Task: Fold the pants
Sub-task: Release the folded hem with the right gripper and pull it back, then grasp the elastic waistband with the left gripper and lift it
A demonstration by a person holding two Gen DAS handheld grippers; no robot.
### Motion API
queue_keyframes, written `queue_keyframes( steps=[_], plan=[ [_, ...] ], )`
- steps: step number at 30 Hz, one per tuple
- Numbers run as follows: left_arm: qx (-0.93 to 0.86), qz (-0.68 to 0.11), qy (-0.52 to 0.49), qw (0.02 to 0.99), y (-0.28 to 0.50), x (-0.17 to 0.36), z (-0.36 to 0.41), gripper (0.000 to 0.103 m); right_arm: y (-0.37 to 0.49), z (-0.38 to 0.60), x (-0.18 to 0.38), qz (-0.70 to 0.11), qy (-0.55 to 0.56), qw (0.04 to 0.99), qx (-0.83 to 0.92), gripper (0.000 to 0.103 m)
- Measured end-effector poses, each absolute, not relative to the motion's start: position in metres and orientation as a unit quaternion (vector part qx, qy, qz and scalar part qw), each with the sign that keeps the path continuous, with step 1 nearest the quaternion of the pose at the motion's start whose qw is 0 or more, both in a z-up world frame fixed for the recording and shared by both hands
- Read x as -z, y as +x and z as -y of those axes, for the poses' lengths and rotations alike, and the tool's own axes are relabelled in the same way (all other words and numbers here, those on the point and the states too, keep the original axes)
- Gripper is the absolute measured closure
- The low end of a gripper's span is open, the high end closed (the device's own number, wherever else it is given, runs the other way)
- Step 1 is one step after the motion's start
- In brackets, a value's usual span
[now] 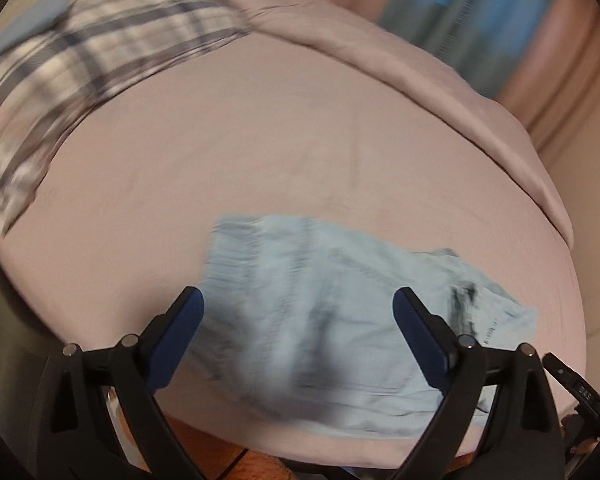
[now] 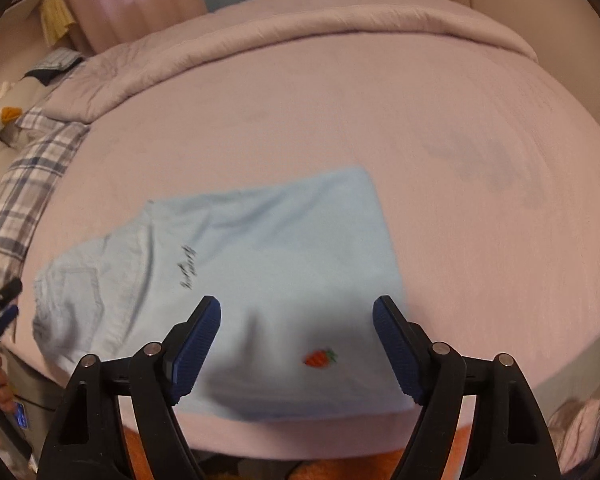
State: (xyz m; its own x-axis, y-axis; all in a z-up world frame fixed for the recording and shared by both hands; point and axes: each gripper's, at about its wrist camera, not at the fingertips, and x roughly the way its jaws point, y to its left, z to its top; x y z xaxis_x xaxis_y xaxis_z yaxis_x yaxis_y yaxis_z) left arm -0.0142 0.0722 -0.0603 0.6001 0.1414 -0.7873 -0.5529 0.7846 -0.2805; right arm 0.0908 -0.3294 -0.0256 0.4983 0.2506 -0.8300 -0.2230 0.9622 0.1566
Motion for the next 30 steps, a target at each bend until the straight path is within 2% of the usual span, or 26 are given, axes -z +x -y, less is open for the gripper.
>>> queue_keyframes(
  steps=[2, 16, 23, 27, 30],
  plan=[
    [-0.221, -0.404, -0.27, 0.845, -0.026, 0.069, -0.083, 0.007, 0.091, 0.325, 0.026, -0.476, 0.008, 0.869, -0.137, 0.016],
    [-0.221, -0.442, -0.295, 0.818, -0.036, 0.118, -0.088, 0.009, 0.102, 0.311, 0.031, -0.493, -0.001, 0.861, -0.126, 0.016],
    [-0.186, -0.432, -0.351, 0.81, -0.049, 0.117, -0.081, 0.031, 0.099, 0.32, 0.035, -0.506, 0.018, 0.854, -0.119, 0.016],
    [-0.153, -0.412, -0.409, 0.799, -0.054, 0.12, -0.085, 0.032, 0.098, 0.322, 0.035, -0.508, 0.033, 0.851, -0.124, 0.016],
    [-0.149, -0.394, -0.434, 0.796, -0.058, 0.122, -0.091, 0.037, 0.097, 0.322, 0.036, -0.509, 0.033, 0.852, -0.118, 0.016]
  ],
)
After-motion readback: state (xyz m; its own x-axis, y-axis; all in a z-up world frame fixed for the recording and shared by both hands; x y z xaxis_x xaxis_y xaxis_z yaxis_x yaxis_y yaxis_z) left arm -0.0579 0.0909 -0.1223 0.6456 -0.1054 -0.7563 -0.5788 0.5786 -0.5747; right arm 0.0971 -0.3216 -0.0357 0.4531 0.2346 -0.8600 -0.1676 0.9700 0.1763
